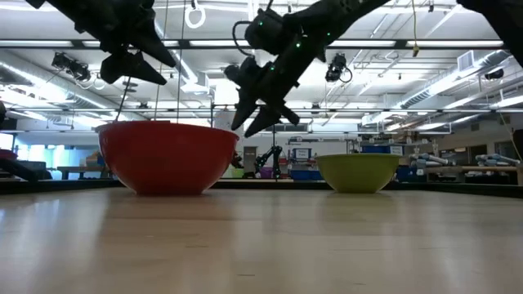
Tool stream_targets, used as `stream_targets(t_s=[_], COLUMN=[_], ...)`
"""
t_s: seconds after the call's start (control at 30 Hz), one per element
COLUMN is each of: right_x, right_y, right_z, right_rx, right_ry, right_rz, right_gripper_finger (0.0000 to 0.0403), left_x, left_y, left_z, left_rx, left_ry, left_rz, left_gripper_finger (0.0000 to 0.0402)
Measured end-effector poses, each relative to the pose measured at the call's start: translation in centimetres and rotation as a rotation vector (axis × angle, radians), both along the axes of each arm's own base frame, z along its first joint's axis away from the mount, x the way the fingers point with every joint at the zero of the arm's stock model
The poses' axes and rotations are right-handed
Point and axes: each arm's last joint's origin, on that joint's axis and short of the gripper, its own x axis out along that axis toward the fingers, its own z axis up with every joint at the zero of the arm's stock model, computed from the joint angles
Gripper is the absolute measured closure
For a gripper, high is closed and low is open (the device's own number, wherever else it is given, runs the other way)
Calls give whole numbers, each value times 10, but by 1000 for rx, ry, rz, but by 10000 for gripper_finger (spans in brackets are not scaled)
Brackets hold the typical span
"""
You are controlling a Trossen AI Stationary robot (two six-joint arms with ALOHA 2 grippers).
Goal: Nest bowls inside each other
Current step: Stack the orange bowl on top of the red bowl, then stack the green bowl on top of the orange bowl
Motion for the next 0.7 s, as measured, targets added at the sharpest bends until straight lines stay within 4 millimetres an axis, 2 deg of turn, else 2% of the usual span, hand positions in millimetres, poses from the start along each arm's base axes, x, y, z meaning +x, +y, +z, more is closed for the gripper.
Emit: stream_targets(t_s=[0.2,0.33,0.53,0.7], right_x=[-19,-42,-72,-86], right_y=[2,-7,-32,-40], right_z=[22,36,21,13], right_rx=[-28,-16,12,-11], right_ry=[61,149,432,596], right_rz=[-21,-38,-61,-37], right_gripper_finger=[229,229,229,229], left_x=[-6,-15,-22,-23], left_y=[0,0,0,0], left_z=[-3,-7,-8,-7], left_rx=[-17,-59,-81,-95], left_ry=[46,94,112,102], left_rz=[10,45,63,72], left_gripper_finger=[159,159,159,159])
